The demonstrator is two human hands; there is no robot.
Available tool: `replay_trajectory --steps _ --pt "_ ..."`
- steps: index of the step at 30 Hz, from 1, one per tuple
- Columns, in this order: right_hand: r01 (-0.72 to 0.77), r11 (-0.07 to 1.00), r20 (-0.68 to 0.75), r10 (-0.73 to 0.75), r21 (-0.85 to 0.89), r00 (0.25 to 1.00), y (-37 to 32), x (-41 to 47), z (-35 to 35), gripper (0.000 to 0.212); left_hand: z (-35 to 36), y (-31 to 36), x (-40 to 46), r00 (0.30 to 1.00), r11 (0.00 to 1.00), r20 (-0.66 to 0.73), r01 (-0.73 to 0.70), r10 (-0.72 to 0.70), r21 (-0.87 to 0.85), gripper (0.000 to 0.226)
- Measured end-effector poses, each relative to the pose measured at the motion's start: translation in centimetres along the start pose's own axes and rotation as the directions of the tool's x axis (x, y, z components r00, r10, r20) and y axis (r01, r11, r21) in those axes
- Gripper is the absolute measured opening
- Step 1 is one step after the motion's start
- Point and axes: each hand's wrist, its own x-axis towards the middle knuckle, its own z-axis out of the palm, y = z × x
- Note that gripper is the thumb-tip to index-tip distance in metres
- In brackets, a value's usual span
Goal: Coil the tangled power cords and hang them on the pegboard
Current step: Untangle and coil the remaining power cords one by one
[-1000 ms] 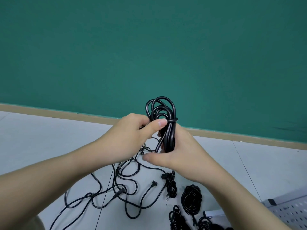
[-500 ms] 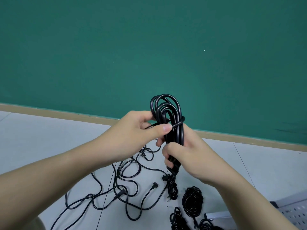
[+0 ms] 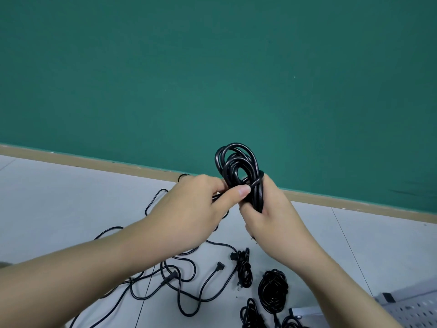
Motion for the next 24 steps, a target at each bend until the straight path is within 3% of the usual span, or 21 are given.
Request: replay_trajectory --steps 5,9,14,18,22,24 --pt "-0.156 0.937 0.044 0.150 0.312 0.988 -0.1 0.2 -0.3 0.015 0.1 0.3 -0.4 0.997 0.997 0.048 -0.059 0.057 0.049 0.042" --pt "-0.228 0.841 0.098 0.207 0.491 0.973 -0.2 0.2 -0.4 0.020 0.0 -0.1 -0.6 0.994 0.952 0.101 -0.065 0.036 0.300 0.041" --pt "-0.330 0.770 0.157 0.293 0.546 0.943 0.4 0.5 -0.7 0.022 -1.7 0.9 -1.0 0.985 0.849 0.171 -0.090 -0.001 0.521 0.044" --pt "-0.385 0.712 0.176 0.352 0.587 0.919 0.6 0.6 -0.6 0.032 -2.8 2.2 -1.3 0.980 0.710 0.197 -0.143 0.006 0.690 0.043" --pt "-0.398 0.712 0.187 0.359 0.579 0.915 0.8 0.5 -0.3 0.033 -3.3 2.3 -1.8 0.968 0.598 0.252 -0.191 -0.020 0.779 0.040" --pt "-0.367 0.784 0.137 0.347 0.501 0.928 1.1 0.7 0.1 0.029 -3.7 2.2 -1.7 0.966 0.563 0.260 -0.217 0.004 0.797 0.040"
